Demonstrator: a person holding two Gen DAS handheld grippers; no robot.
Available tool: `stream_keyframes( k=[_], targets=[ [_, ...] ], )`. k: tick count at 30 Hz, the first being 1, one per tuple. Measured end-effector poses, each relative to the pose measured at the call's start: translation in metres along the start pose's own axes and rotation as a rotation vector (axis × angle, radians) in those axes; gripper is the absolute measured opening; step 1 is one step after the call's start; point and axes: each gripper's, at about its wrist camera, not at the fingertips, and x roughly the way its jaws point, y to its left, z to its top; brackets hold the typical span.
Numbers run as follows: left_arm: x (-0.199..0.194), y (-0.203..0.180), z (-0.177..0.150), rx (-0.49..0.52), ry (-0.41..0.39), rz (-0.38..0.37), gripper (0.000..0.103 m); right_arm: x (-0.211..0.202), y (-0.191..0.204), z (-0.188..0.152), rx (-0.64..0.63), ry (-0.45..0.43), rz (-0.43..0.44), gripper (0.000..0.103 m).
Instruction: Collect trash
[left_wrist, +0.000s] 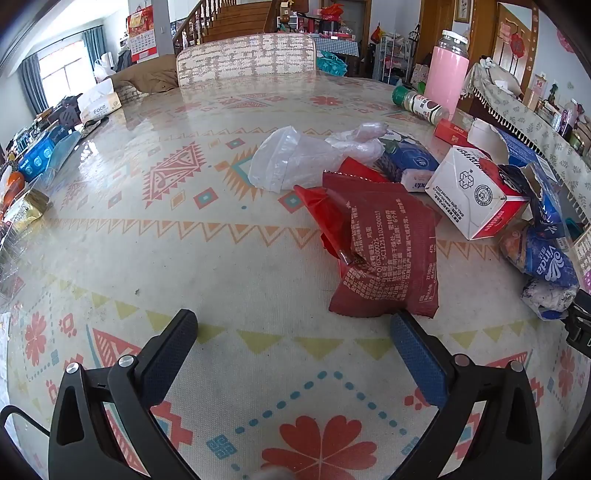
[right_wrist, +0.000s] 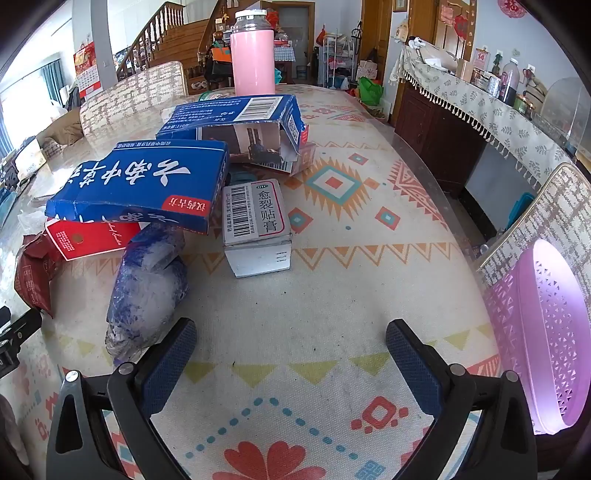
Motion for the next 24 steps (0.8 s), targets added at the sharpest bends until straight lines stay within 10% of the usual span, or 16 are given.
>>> stream_keyframes(
  k=[24],
  targets=[
    [-0.0032,-0.0035,-0.0052,-0.001,-0.002,0.007,0.103,0.0001,0.0000,0.0000,0.000,0.003,0.000,0.103]
  ],
)
